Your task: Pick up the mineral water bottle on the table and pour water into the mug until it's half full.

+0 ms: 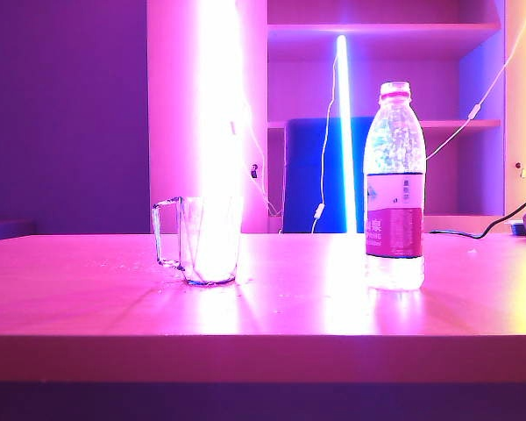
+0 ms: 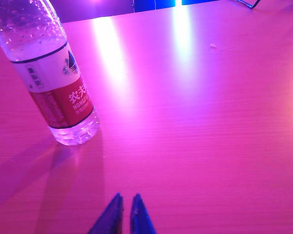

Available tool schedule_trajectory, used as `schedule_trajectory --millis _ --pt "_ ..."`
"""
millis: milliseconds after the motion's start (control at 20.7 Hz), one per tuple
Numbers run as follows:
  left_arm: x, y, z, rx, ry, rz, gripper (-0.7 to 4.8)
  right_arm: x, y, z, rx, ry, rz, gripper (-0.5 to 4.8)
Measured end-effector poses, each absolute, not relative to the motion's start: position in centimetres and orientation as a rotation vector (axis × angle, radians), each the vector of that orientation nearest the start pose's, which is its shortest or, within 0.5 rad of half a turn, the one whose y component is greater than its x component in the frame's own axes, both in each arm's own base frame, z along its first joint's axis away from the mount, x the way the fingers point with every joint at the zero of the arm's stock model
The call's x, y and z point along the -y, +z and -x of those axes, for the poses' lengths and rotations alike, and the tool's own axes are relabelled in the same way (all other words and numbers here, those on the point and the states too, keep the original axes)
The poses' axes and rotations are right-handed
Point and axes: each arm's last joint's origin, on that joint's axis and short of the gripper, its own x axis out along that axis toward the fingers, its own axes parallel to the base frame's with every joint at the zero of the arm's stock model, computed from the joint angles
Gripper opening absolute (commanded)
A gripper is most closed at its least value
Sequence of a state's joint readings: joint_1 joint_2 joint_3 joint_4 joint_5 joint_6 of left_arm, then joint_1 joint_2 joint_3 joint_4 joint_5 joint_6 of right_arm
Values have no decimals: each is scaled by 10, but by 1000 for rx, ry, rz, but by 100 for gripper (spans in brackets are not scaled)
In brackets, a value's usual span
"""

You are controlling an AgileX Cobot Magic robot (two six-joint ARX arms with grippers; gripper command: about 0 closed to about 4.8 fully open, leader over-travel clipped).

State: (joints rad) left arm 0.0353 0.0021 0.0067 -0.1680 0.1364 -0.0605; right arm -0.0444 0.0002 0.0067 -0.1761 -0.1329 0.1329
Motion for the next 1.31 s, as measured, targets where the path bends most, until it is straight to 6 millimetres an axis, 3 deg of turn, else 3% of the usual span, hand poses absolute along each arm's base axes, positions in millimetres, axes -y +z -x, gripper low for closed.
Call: schedule_trajectory --millis 145,290,387,435,580,726,822,967,1112,1209,1306 --pt "1 149 -96 -166 -96 74 29 0 149 -96 -173 77 -150 -9" --pt "1 151 -96 -164 -96 74 29 1 159 -94 -150 72 -149 -9" --pt "1 160 -94 -143 -99 73 28 0 188 -88 -66 71 -142 -9" --pt "1 172 -92 -106 -100 70 29 0 210 -81 1 76 -137 -9" --pt "2 215 -81 25 -131 65 29 0 252 -62 73 68 -104 -8" --pt "6 243 -70 12 -247 128 28 -2 279 -44 32 93 40 153" --pt "9 254 -74 -36 -385 120 28 -5 297 -42 -5 187 86 171" --pt "13 259 -101 -186 -564 102 28 -10 332 -59 -38 393 87 226" --pt "13 257 -123 -290 -609 104 28 -9 340 -88 -105 438 66 244" --pt "13 255 -135 -313 -608 105 28 -9 329 -117 -99 468 52 244" --pt "12 255 -142 -301 -611 101 28 -7 292 -154 -63 452 -35 255"
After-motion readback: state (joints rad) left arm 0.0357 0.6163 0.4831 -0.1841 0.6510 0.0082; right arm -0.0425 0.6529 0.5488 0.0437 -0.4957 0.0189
